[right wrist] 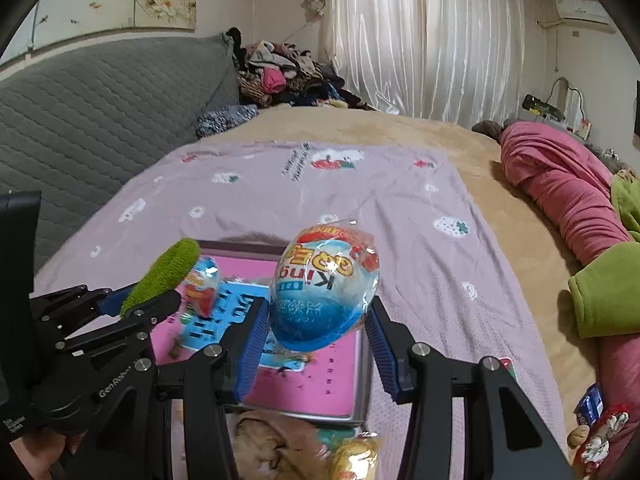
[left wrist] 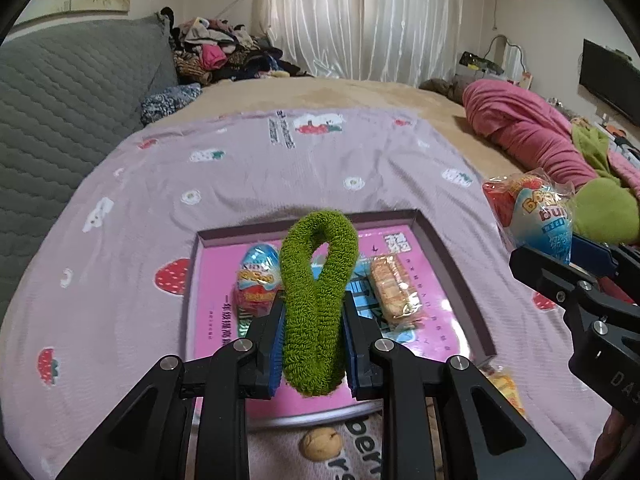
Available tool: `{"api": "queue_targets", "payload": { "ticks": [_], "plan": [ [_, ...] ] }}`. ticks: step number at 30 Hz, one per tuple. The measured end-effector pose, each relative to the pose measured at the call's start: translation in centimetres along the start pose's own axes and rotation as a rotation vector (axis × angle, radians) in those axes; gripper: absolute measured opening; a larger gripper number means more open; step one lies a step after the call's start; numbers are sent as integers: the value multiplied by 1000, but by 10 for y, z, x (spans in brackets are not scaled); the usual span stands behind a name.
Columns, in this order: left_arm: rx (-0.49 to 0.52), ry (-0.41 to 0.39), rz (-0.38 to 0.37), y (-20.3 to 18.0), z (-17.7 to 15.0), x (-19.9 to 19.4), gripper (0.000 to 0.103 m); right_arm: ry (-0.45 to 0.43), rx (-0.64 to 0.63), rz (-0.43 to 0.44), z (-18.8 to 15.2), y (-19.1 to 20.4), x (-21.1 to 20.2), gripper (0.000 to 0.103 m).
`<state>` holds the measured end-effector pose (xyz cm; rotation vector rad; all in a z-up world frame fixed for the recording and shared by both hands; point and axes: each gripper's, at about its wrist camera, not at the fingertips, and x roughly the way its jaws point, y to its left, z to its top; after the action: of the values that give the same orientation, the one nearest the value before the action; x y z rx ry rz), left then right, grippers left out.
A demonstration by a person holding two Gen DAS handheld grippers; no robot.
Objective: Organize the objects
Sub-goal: 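Carry the green ring and blue egg over the pink book tray with both tools, then lower the ring and blue egg onto the book and open both tools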
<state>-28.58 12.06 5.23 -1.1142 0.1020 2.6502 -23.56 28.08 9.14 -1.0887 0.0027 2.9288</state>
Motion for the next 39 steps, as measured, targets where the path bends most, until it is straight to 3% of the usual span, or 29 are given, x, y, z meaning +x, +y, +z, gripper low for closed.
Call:
{"api": "queue_targets", "payload": {
  "ticks": [13,23,39],
  "plan": [
    [1,14,1,-2,-26,59,24,68,-9,-22,-28,-11,64,49],
    [12,31,-21,-2,-42,77,25,167,-49,-12,-56,-5,103,49],
    [15,85,-21,0,-52,100,25,211,-63,-20,-67,-1,116,49]
  ]
}}
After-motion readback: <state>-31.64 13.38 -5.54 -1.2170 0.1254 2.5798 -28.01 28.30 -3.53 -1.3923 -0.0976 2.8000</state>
